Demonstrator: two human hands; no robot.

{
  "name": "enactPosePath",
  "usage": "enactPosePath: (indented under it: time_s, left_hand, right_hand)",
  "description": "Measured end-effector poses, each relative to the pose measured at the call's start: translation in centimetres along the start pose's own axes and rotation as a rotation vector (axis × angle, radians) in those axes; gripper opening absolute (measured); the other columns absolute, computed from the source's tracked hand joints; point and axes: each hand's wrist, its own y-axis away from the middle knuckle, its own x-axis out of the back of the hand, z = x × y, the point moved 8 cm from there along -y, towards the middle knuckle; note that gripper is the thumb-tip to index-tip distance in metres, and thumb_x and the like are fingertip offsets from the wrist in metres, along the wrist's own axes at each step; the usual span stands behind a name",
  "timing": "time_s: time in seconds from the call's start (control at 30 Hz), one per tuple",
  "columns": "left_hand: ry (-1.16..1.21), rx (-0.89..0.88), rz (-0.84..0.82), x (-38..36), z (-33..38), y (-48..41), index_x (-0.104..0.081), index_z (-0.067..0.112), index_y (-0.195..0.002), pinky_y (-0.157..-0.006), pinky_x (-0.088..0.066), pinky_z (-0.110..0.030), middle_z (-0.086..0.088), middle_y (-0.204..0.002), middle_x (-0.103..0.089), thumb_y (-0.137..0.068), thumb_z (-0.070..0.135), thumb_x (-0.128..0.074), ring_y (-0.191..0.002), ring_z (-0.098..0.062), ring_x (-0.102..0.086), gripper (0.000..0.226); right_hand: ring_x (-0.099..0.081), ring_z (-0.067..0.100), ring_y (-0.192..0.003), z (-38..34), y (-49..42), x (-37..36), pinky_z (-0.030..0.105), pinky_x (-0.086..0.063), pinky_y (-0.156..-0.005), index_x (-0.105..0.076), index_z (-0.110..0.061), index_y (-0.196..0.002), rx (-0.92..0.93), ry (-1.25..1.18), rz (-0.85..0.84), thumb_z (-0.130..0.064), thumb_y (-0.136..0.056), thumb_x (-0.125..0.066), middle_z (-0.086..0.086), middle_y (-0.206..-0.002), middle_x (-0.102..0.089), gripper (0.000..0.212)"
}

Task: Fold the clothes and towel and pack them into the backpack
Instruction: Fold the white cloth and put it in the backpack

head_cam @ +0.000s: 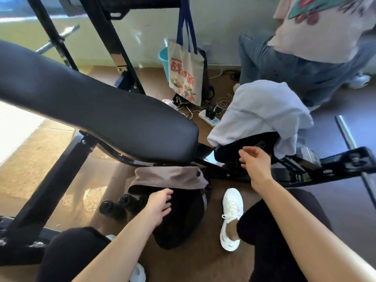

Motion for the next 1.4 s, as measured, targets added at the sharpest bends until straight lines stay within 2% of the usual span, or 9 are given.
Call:
enactPosePath:
  time_s: [0.13, 0.27, 0.4, 0.53, 0.67, 0.8, 1.03, 1.27, 1.4]
  left_hand:
    - [-0.122, -0.168, -0.107, -6.9, 6.0, 3.0, -0.072, 0.010, -0.111, -0.081, -0.052, -0.030, -0.006, -0.113, -0.072, -0.099, 0.018, -0.061, -0.103, -0.021, -0.066, 0.018]
    - [-0.299, -0.425, -0.266, -15.7, 12.4, 6.7, -0.068, 0.015, -0.091, -0.065, -0.044, -0.025, -0.006, -0.095, -0.066, -0.098, 0.013, -0.061, -0.083, -0.019, -0.058, 0.011]
    - [-0.525, -0.708, -0.300, -22.9, 16.7, 8.9, -0.066, 0.019, -0.110, -0.079, -0.053, -0.028, 0.001, -0.103, -0.069, -0.092, 0.023, -0.072, -0.090, -0.015, -0.065, 0.020]
    - [-0.698, -1.080, -0.249, -27.4, 19.3, 12.1, -0.052, 0.020, -0.137, -0.086, -0.050, -0.026, -0.001, -0.126, -0.060, -0.089, 0.023, -0.075, -0.108, -0.018, -0.060, 0.054]
    - [-0.874, -1.387, -0.063, -30.3, 21.8, 14.2, -0.046, 0.030, -0.145, -0.083, -0.049, -0.037, -0.008, -0.131, -0.049, -0.096, 0.020, -0.062, -0.102, -0.021, -0.056, 0.052]
    - [-0.882, -1.471, 0.055, -30.8, 24.5, 15.0, -0.073, 0.026, -0.119, -0.075, -0.048, -0.035, -0.006, -0.117, -0.066, -0.097, 0.020, -0.060, -0.100, -0.027, -0.065, 0.026]
    - [-0.610, -1.583, -0.009, -28.4, 27.9, 17.2, -0.081, 0.016, -0.104, -0.075, -0.054, -0.038, -0.002, -0.093, -0.074, -0.094, 0.019, -0.070, -0.084, -0.019, -0.065, 0.015]
    - [-0.110, -1.315, 0.052, -21.7, 32.9, 20.6, -0.060, 0.019, -0.093, -0.084, -0.050, -0.028, 0.005, -0.087, -0.060, -0.107, 0.018, -0.044, -0.086, -0.013, -0.058, 0.020]
    - [0.022, -1.300, 0.077, -15.8, 33.9, 22.3, -0.054, 0.019, -0.091, -0.073, -0.045, -0.020, 0.006, -0.085, -0.054, -0.107, 0.016, -0.037, -0.076, -0.006, -0.052, 0.023]
  right_hand:
    - [-0.069, 0.023, -0.096, -1.5, -0.8, 4.1, 0.037, -0.058, -0.083, -0.065, -0.026, -0.100, 0.057, -0.121, 0.150, -0.028, -0.091, -0.074, 0.003, -0.102, -0.070, 0.013]
    - [-0.066, 0.017, -0.086, -3.8, -2.2, 6.0, 0.032, -0.056, -0.076, -0.058, -0.017, -0.117, -0.025, -0.415, 0.114, -0.035, -0.092, -0.073, 0.002, -0.105, -0.066, 0.035]
    - [-0.067, 0.014, -0.079, -5.9, -4.1, 8.3, 0.027, -0.055, -0.069, -0.065, -0.012, -0.110, -0.063, -0.429, 0.100, -0.035, -0.094, -0.071, 0.003, -0.095, -0.068, 0.029]
    - [-0.060, 0.019, -0.069, -8.3, -5.2, 9.7, 0.032, -0.053, -0.069, -0.066, -0.004, -0.089, 0.100, -0.120, 0.132, -0.017, -0.096, -0.067, 0.006, -0.074, -0.066, 0.015]
    - [-0.060, 0.020, -0.071, -10.8, -5.2, 10.4, 0.038, -0.049, -0.073, -0.063, -0.008, -0.078, 0.268, 0.139, 0.133, -0.019, -0.094, -0.066, 0.009, -0.075, -0.067, 0.020]
    - [-0.060, 0.019, -0.083, -12.0, -4.1, 10.7, 0.032, -0.047, -0.075, -0.064, -0.015, -0.093, 0.443, 0.418, 0.150, -0.023, -0.092, -0.070, 0.001, -0.091, -0.064, 0.010]
    - [-0.036, 0.032, -0.129, -12.7, -4.7, 9.9, 0.045, -0.047, -0.087, -0.035, -0.025, -0.147, 0.495, 0.640, 0.196, -0.030, -0.079, -0.082, 0.006, -0.142, -0.033, 0.083]
    - [-0.037, 0.037, -0.125, -15.3, -5.6, 9.0, 0.055, -0.048, -0.095, -0.039, -0.029, -0.145, 0.520, 0.728, 0.162, -0.023, -0.090, -0.066, 0.006, -0.146, -0.038, 0.061]
    - [-0.036, 0.038, -0.135, -15.5, -5.7, 7.1, 0.051, -0.038, -0.108, -0.038, -0.024, -0.150, 0.491, 0.857, 0.037, -0.021, -0.094, -0.057, 0.008, -0.154, -0.041, 0.059]
